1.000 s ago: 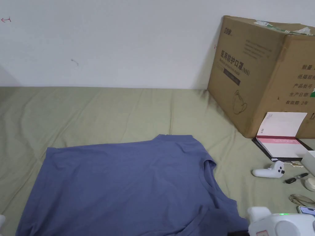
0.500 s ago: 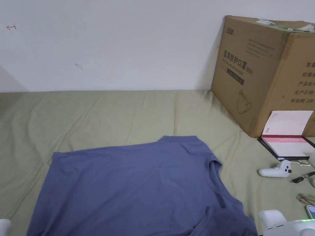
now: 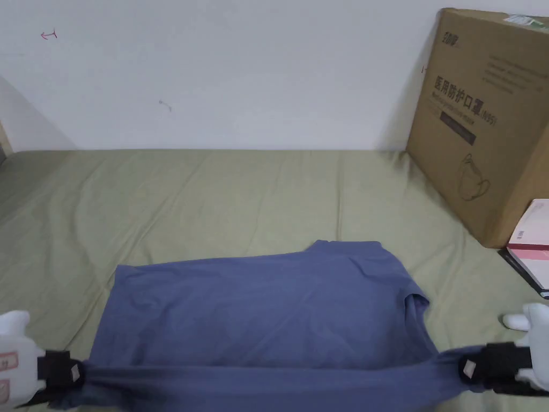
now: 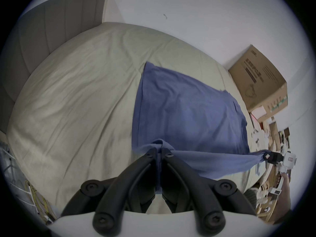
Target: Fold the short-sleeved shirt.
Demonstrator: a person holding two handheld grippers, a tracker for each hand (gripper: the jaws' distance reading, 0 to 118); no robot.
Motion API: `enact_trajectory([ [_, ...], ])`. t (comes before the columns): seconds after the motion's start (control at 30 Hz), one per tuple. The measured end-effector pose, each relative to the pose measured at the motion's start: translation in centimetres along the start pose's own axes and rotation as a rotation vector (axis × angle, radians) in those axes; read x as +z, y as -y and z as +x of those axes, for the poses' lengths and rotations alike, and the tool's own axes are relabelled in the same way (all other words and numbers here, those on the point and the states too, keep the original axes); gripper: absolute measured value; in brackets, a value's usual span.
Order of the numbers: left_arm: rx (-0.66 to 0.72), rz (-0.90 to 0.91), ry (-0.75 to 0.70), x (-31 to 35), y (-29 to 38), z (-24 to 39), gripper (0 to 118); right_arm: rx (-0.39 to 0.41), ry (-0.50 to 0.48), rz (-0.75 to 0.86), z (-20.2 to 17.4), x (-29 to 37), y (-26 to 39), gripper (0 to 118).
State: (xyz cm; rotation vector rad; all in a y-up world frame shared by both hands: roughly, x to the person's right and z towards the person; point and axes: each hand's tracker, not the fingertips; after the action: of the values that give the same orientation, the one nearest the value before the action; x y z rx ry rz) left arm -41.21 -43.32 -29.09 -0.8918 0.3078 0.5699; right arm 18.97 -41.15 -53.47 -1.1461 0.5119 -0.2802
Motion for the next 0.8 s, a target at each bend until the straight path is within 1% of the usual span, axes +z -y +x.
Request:
enact_trajectory([
  [0.07,0.038,0.014,0.013,-1.9,-2.1,0.2,4,-0.026,0.006,0.019,-0.7,-1.6,-2.4,5],
  [0.17,0.051,-0.009,0.016,-5.4,-5.3,0.6,4,-0.111,0.004,0.032,-0.7,-4.9,-5.9,5],
  [0.23,0.035,-0.034,-0.006,-7.7,-6.9,0.7,4,-0.128,0.029,0.025,-0.6,-7.1,-7.6,5],
  [0.4,0.078,-0.068,-0.013,-10.9,-8.7,0.2,8,-0.148,0.099,0.006,-0.9,-11.7,-9.4,5],
  [0.43,0.075,-0.063,-0.021,-11.0,-8.7,0.2,26,-0.151,0.105,0.015,-1.0,-12.0,-9.3,9],
  [0.47,0.061,-0.048,-0.044,-10.9,-8.6,0.1,51,-0.157,0.116,0.055,-1.0,-11.9,-9.1,26],
  [0.5,0.052,-0.036,-0.052,-10.7,-8.6,0.0,80,-0.153,0.122,0.084,-1.2,-11.8,-8.9,62],
  [0.53,0.042,-0.02,-0.056,-10.3,-8.6,-0.1,104,-0.145,0.149,0.091,-1.7,-11.4,-8.5,105],
  [0.57,0.04,0.016,-0.041,-9.2,-8.6,0.1,106,-0.121,0.171,0.136,-2.2,-10.6,-8.1,113],
  [0.63,0.035,0.059,-0.012,-7.4,-8.5,0.4,104,-0.065,0.164,0.177,-2.7,-9.0,-7.8,113],
  [0.7,0.002,0.134,0.01,-5.0,-7.8,1.3,104,-0.002,0.162,0.24,-4.2,-6.5,-6.4,113],
  [0.8,-0.09,0.338,0.034,-0.2,-5.5,3.3,104,0.122,0.115,0.401,-7.0,-1.9,-3.2,113],
])
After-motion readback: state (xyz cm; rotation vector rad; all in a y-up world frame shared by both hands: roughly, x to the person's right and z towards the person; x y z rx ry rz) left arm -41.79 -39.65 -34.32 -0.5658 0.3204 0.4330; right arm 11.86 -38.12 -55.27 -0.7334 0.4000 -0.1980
